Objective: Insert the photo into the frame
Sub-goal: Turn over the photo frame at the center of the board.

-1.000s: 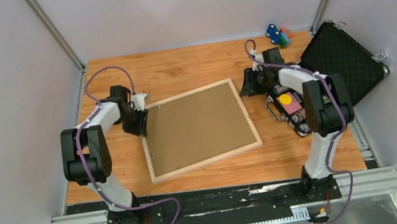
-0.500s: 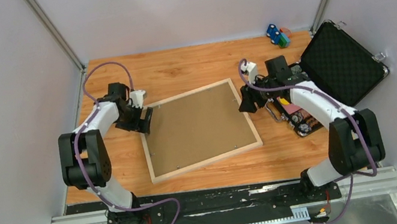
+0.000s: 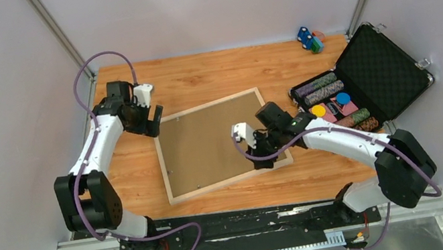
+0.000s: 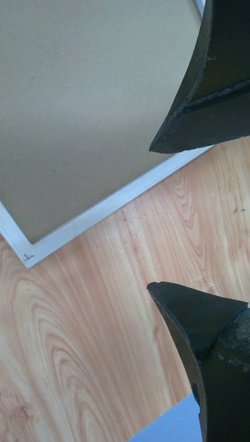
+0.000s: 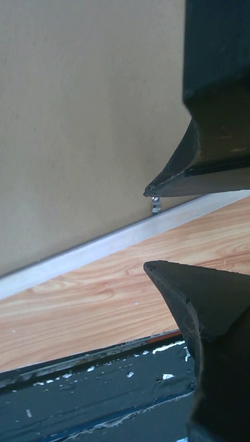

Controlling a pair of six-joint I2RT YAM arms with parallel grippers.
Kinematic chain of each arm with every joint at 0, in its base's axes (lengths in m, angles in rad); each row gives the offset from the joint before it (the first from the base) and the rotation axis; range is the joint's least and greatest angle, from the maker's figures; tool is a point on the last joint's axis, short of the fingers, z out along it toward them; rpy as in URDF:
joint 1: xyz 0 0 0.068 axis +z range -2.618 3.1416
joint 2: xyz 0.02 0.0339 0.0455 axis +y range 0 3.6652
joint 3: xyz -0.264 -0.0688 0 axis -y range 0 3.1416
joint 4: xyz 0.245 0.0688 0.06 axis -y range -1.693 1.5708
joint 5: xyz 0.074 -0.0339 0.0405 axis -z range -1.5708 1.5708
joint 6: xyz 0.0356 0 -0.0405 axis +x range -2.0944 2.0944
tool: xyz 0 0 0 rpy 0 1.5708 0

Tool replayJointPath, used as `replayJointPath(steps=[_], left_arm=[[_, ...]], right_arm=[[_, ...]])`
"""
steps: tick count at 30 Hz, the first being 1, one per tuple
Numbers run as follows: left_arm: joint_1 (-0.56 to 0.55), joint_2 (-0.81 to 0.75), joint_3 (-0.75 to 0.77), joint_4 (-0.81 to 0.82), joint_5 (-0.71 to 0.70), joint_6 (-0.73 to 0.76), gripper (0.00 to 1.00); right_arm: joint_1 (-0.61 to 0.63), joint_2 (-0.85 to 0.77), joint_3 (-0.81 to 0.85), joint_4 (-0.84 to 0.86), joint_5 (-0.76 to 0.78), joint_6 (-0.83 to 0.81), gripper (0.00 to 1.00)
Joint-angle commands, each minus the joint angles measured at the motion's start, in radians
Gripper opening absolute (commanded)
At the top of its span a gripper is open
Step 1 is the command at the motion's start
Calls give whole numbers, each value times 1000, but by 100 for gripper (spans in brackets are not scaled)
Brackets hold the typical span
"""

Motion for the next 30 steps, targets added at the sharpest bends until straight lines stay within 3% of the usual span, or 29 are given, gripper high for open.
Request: replayJointPath(steps=[1,11,30], left_arm=[[-3,-63,-18,-30,45,-31,100],[-3,-102,-70,-5,35,-27,100],[-4,-111,-93,11,88,-21,100]], right_arm=[[101,23,-26,2,121,-66,47],[208,65,-87,60,211,-88,45],[223,74,-161,198,298,-124,39]])
